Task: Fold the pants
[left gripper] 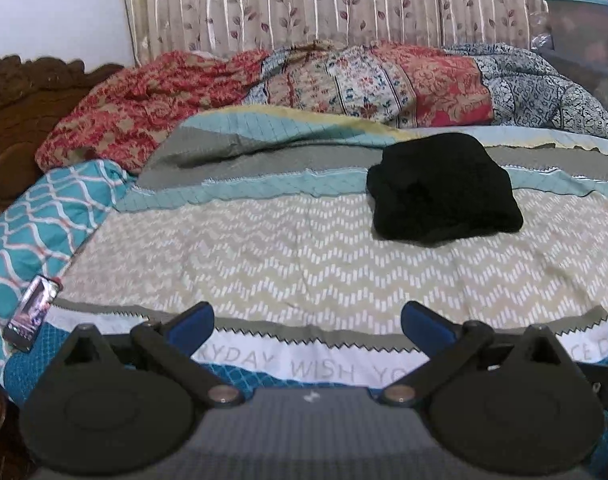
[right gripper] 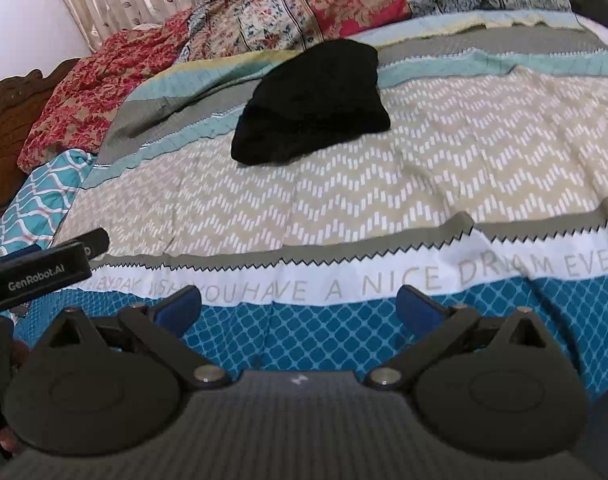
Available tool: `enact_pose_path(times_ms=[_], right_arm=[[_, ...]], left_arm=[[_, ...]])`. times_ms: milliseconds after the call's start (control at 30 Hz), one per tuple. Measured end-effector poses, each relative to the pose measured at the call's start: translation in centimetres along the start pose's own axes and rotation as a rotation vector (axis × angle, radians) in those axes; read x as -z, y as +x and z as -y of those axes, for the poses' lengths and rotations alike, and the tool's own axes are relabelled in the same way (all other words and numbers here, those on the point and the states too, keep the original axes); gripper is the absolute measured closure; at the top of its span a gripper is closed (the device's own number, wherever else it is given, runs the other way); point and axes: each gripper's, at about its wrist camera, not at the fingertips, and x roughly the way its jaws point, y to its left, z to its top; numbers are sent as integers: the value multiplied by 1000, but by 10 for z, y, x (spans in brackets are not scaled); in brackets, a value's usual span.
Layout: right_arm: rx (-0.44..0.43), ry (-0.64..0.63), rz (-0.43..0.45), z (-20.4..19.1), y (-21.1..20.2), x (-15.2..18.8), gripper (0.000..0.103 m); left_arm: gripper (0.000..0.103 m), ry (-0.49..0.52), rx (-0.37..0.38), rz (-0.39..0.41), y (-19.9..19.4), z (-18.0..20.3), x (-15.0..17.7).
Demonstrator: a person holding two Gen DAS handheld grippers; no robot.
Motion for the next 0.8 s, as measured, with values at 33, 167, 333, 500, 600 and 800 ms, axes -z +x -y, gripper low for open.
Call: enact_pose_path(times_ms=[33,167,333,500,600,800], right_arm=[[3,-3,3,-1,0,0,0],[0,5,-16,0,2,1,0],[3,23,-33,0,2,3,0],[3,19,-25,-1,-2,6,0],[4,16,-21,-1,-2,6,0],[20,27,-5,-1,-3,6,0]], left_arm=[[0,-5,8,-16,2,-2,-1],[0,-9,36,-86,8,-2,-1],[0,-12,25,-142,15,-2,4],[0,-10,21,-177,18,-1,7],[0,-4,23,-185,17,2,8],[0,10,26,-200,19,5,10]])
